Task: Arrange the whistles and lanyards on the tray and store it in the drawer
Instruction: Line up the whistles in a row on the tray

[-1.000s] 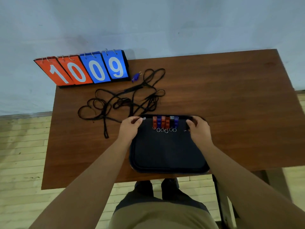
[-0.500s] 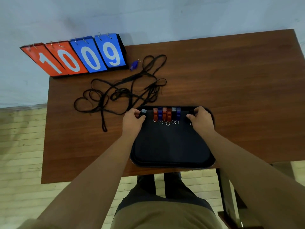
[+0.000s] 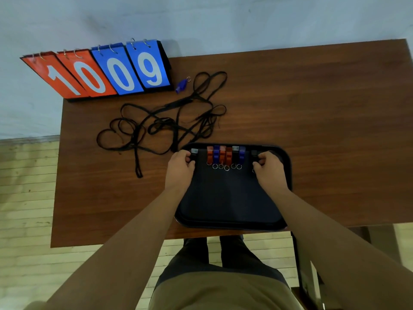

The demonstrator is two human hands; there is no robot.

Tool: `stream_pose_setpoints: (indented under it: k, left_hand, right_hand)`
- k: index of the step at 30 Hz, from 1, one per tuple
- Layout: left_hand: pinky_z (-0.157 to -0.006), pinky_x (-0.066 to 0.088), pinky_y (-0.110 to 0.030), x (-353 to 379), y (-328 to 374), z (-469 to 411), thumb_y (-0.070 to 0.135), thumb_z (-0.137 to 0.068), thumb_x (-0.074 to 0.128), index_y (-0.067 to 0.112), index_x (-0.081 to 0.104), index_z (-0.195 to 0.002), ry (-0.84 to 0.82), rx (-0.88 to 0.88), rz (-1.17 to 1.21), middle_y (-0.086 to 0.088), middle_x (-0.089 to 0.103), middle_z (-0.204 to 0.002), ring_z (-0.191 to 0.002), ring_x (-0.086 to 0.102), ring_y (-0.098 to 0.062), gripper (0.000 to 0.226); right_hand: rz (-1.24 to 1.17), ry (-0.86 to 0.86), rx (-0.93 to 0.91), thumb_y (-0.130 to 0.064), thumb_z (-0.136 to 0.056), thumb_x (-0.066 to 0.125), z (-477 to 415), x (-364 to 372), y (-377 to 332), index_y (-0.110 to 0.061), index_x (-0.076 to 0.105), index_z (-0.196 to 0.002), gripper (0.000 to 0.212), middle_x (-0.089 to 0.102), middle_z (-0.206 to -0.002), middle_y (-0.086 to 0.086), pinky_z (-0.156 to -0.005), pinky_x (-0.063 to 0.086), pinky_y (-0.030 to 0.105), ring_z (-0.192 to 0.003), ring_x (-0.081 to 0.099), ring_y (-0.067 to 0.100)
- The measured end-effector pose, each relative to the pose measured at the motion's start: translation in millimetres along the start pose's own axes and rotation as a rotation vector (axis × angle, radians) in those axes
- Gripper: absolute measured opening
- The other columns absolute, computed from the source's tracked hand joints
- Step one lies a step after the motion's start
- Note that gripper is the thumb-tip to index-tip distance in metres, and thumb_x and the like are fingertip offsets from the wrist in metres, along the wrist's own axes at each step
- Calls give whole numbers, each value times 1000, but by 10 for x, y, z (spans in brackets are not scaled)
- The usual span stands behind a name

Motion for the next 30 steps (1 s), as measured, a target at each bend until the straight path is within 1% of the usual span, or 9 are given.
stream_pose_setpoints:
  k: [4, 7, 9, 12, 14, 18, 23, 28, 30]
  left_hand:
    - [-77, 46, -22, 54, 50, -30, 14, -95, 64, 12, 60, -124, -14, 1, 10, -5, 58, -111, -91, 58, -12, 29]
    - [-69, 43, -13, 112, 68, -53, 15, -95, 64, 13, 61, -123, -30, 5, 10, -3, 59, -110, -80, 55, -4, 28]
    - [-73, 48, -17, 159, 96, -57, 16, -95, 65, 14, 61, -123, -37, 14, 15, -1, 59, -109, -79, 54, -2, 28]
    - [-80, 54, -25, 217, 140, -53, 17, -94, 66, 15, 60, -123, -48, 23, 36, 0, 61, -107, -83, 59, -5, 29]
    - [-78, 55, -25, 239, 145, -55, 17, -94, 66, 15, 59, -121, -57, 26, 42, 1, 61, -104, -84, 61, -8, 28]
    - [-79, 56, -27, 259, 129, -50, 17, -94, 67, 15, 60, -119, -67, 32, 26, 2, 61, -103, -84, 62, -8, 27]
    - [-80, 57, -30, 268, 103, -59, 17, -94, 66, 17, 59, -123, -74, 35, 19, 2, 62, -106, -86, 61, -8, 30]
    - [-77, 59, -31, 265, 139, -99, 17, -95, 64, 17, 58, -128, -63, 49, 5, 2, 61, -107, -85, 62, -9, 33]
    - [-75, 58, -28, 264, 155, -101, 17, -95, 64, 16, 58, -128, -61, 58, -7, 1, 61, -108, -85, 61, -8, 34]
  right_hand:
    - [-8, 8, -25, -19, -97, 61, -34, 51, -68, -11, 58, -127, 31, 62, -113, 6, -84, 53, 36, -99, 63, 21]
    - [-5, 13, -38, -18, -97, 61, -69, 85, -118, -11, 57, -127, 32, 62, -114, 7, -83, 55, 37, -98, 63, 21]
    - [-1, 19, -40, -18, -97, 62, -76, 102, -134, -11, 57, -128, 32, 63, -114, 7, -82, 55, 36, -97, 63, 20]
    - [-2, 13, -40, -19, -97, 61, -86, 116, -122, -11, 56, -129, 33, 63, -113, 7, -80, 54, 35, -96, 64, 21]
    - [3, 11, -47, -19, -97, 62, -96, 103, -112, -12, 57, -128, 33, 63, -113, 7, -76, 53, 32, -95, 64, 20]
    - [23, 5, -63, -19, -97, 62, -113, 78, -106, -13, 58, -129, 33, 63, -113, 7, -76, 51, 29, -94, 64, 19]
    - [18, -1, -73, -21, -97, 62, -101, 79, -111, -12, 58, -128, 32, 62, -114, 7, -76, 48, 28, -93, 63, 17]
    - [27, 3, -83, -23, -98, 62, -87, 78, -131, -12, 57, -127, 32, 61, -113, 6, -75, 47, 27, -90, 62, 16]
    - [29, 1, -80, -23, -98, 62, -94, 73, -131, -12, 57, -128, 33, 61, -115, 7, -76, 47, 28, -91, 62, 16]
Point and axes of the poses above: each hand's wrist, its own z-axis away from the middle knuckle, its own x-axis out of the palm, y = z × x, the point moved 7 cm from there along -z, towards the middle knuckle
